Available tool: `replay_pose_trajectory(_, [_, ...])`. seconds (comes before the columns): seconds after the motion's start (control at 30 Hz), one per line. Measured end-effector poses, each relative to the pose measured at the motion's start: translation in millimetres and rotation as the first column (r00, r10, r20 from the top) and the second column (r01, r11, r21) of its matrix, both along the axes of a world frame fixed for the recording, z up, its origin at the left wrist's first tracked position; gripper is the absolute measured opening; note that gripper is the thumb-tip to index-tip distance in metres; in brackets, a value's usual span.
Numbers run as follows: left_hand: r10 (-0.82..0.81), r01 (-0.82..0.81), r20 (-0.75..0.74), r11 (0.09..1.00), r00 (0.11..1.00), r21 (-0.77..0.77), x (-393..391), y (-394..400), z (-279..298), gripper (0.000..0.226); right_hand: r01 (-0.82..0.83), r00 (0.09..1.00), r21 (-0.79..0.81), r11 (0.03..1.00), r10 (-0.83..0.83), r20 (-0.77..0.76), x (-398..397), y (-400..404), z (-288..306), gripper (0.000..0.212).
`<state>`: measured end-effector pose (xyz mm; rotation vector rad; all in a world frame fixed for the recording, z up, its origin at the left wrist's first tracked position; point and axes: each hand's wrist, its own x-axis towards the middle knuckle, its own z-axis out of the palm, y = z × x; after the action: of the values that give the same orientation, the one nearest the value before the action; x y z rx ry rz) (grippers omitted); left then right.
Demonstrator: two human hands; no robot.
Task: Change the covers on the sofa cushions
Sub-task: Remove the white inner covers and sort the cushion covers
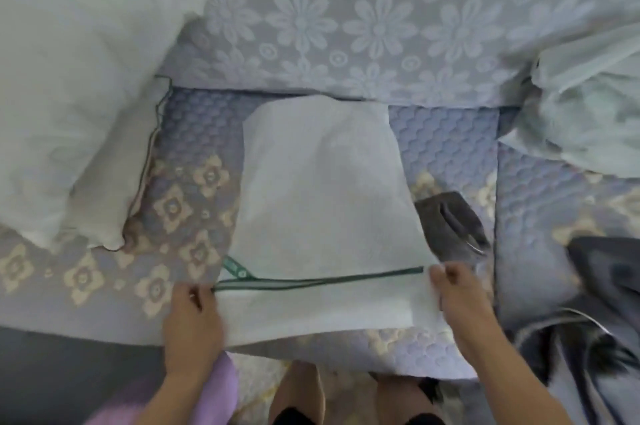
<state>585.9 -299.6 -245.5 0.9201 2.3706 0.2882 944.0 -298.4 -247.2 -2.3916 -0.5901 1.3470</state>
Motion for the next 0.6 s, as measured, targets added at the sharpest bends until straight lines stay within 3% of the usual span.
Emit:
replay_pose_trajectory(0.1, [-0.231, 0.228, 0.015, 0.949, 0.973, -0.219, 0.5, -31.2, -26.2, 0.020, -0.115, 0.993, -0.216, 0.970, 0.118, 0.002, 11.6, -32.2, -41.2, 0.021])
replay_pose_trajectory(0.2, [-0.477, 0.435, -0.014, 0.813, 0.879, -0.387, -8.6, -47.2, -58.1, 0.017, -0.087, 0.984, -0.200, 0.976, 0.115, 0.136, 26.4, -28.5, -34.7, 0.029])
replay_pose_trajectory(0.27, [-0.647, 0.580, -0.024, 0.698, 0.762, -0.420, -1.1, -33.0, -64.6, 0.008, -0.066, 0.931, -0.121, 0.991, 0.104, 0.350, 38.8, -17.7, -26.7, 0.058])
replay_pose_trajectory(0.3, [-0.712, 0.644, -0.057, 0.663, 0.699, -0.380, 9.5, -24.4, -63.1, 0.018, -0.083, 0.913, -0.095, 0.992, 0.113, 0.392, 42.1, -8.4, -22.9, 0.077])
replay_pose_trajectory(0.37, [-0.841, 0.797, -0.072, 0.532, 0.536, -0.286, 44.2, -8.2, -56.4, 0.031, -0.087, 0.948, -0.125, 0.988, 0.121, 0.296, 48.6, 12.2, -32.1, 0.112])
replay_pose_trajectory(0.43, [-0.958, 0.936, -0.068, 0.286, 0.277, -0.205, 74.9, -4.4, -60.4, 0.035, -0.012, 0.986, -0.174, 0.985, 0.041, 0.164, 51.4, 28.9, -53.0, 0.127])
replay_pose_trajectory(0.5, [-0.989, 0.967, -0.053, 0.144, 0.136, -0.209, 92.8, -8.2, -73.4, 0.036, 0.197, 0.978, -0.181, 0.964, -0.181, 0.102, 55.1, 38.3, -68.5, 0.120])
replay_pose_trajectory(0.6, [-0.988, 0.947, -0.045, 0.153, 0.146, -0.283, 102.6, -10.3, -86.7, 0.039, 0.408, 0.905, -0.171, 0.897, -0.422, -0.048, 68.8, 39.5, -70.6, 0.085])
